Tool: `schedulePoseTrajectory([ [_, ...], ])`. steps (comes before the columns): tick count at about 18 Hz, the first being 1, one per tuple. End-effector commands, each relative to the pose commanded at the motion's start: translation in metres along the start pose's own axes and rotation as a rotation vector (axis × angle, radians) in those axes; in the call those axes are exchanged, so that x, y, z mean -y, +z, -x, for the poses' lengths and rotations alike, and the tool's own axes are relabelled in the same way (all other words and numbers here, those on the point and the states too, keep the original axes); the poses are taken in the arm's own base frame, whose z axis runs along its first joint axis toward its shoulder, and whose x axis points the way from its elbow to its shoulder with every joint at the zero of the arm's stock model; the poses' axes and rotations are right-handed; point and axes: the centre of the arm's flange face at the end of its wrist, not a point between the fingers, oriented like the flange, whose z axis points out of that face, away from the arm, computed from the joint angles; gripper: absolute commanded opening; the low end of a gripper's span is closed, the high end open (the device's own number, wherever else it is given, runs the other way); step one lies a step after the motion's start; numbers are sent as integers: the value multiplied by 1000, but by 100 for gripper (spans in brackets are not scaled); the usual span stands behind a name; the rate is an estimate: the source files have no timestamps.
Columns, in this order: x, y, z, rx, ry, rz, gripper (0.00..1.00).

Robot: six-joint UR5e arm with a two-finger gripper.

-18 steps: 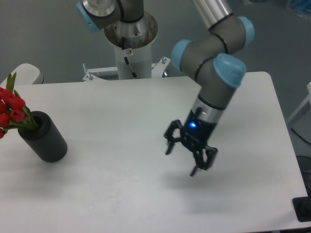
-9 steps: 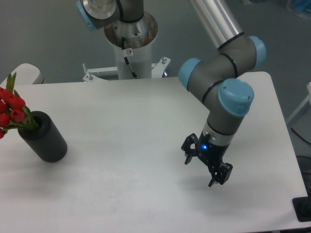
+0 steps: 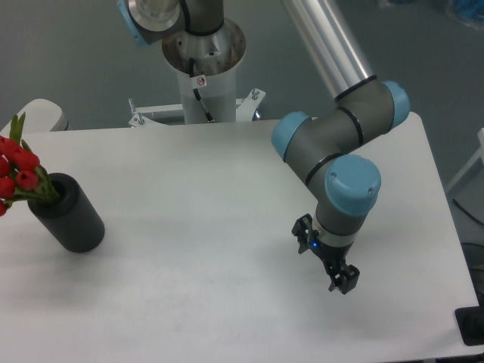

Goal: Insert the flowers into the vase

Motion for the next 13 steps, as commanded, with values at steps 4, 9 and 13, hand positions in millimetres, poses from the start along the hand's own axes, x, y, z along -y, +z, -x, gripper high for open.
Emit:
schedulePoseTrajectory([
  [4, 1, 1, -3, -45, 49, 23, 100],
  [9, 5, 5, -6, -50, 55, 24, 100],
  [13, 13, 5, -10, -51, 65, 25, 100],
])
